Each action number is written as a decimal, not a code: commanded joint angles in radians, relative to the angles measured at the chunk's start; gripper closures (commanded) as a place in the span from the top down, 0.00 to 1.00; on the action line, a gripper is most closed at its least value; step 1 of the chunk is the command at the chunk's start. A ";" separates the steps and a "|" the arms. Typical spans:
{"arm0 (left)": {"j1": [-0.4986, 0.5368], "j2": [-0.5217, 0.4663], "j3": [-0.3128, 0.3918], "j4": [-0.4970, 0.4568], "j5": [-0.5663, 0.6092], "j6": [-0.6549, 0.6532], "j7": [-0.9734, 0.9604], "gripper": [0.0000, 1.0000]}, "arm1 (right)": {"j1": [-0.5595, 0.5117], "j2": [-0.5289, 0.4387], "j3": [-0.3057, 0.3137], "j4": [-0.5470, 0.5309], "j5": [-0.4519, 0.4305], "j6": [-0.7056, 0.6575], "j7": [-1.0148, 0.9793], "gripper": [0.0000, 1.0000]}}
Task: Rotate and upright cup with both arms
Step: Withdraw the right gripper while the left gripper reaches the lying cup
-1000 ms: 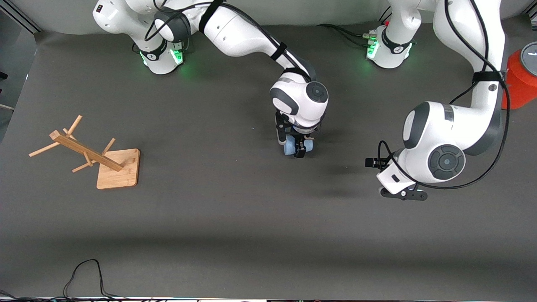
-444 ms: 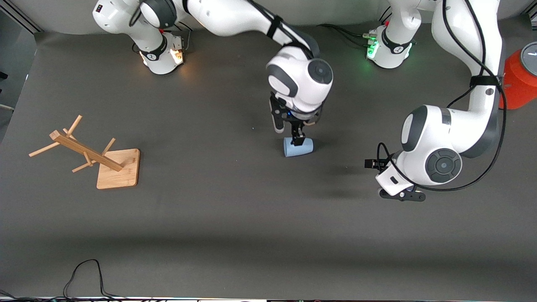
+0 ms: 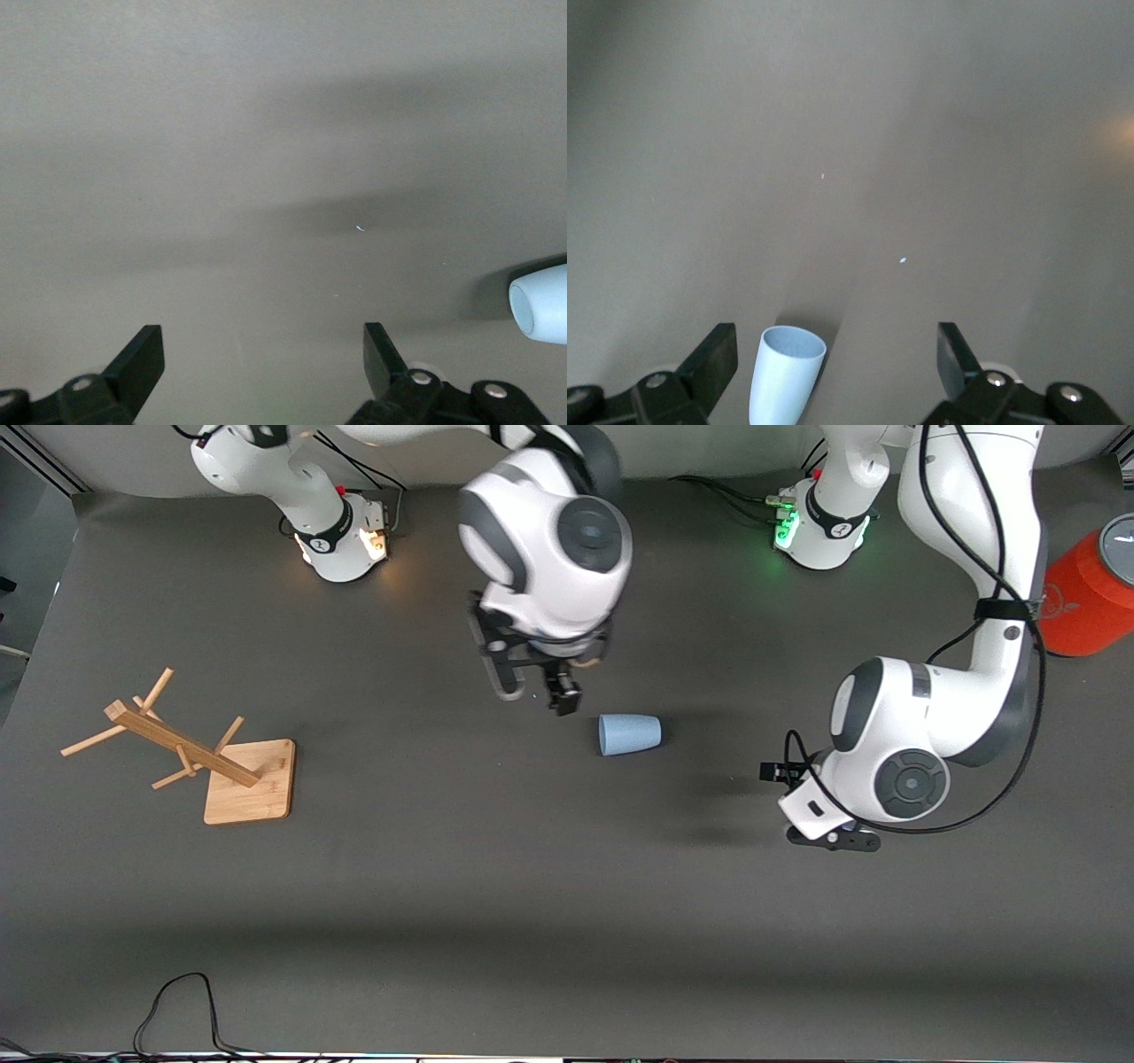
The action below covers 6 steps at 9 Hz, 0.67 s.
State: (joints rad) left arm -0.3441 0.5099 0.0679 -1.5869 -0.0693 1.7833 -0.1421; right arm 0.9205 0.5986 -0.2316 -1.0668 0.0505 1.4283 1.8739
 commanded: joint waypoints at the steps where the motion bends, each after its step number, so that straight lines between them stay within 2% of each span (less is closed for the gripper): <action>1: -0.161 0.022 0.012 0.024 0.111 0.005 -0.164 1.00 | -0.093 -0.146 0.000 -0.120 0.020 -0.060 -0.245 1.00; 3: -0.286 0.059 0.012 0.089 0.173 -0.010 -0.245 1.00 | -0.211 -0.212 -0.002 -0.122 0.017 -0.124 -0.478 1.00; 4: -0.362 0.099 0.013 0.141 0.240 -0.025 -0.314 1.00 | -0.280 -0.261 0.001 -0.155 0.017 -0.127 -0.601 1.00; 5: -0.428 0.164 0.013 0.228 0.282 -0.085 -0.377 1.00 | -0.349 -0.323 0.005 -0.218 0.014 -0.117 -0.740 1.00; 6: -0.470 0.233 0.013 0.361 0.299 -0.161 -0.398 1.00 | -0.420 -0.370 0.005 -0.263 0.009 -0.109 -0.881 1.00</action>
State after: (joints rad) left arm -0.7559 0.6275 0.0587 -1.4210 0.1931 1.7235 -0.4992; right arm 0.5688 0.3269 -0.2409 -1.2159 0.0509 1.2948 1.1342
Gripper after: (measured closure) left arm 0.000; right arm 0.000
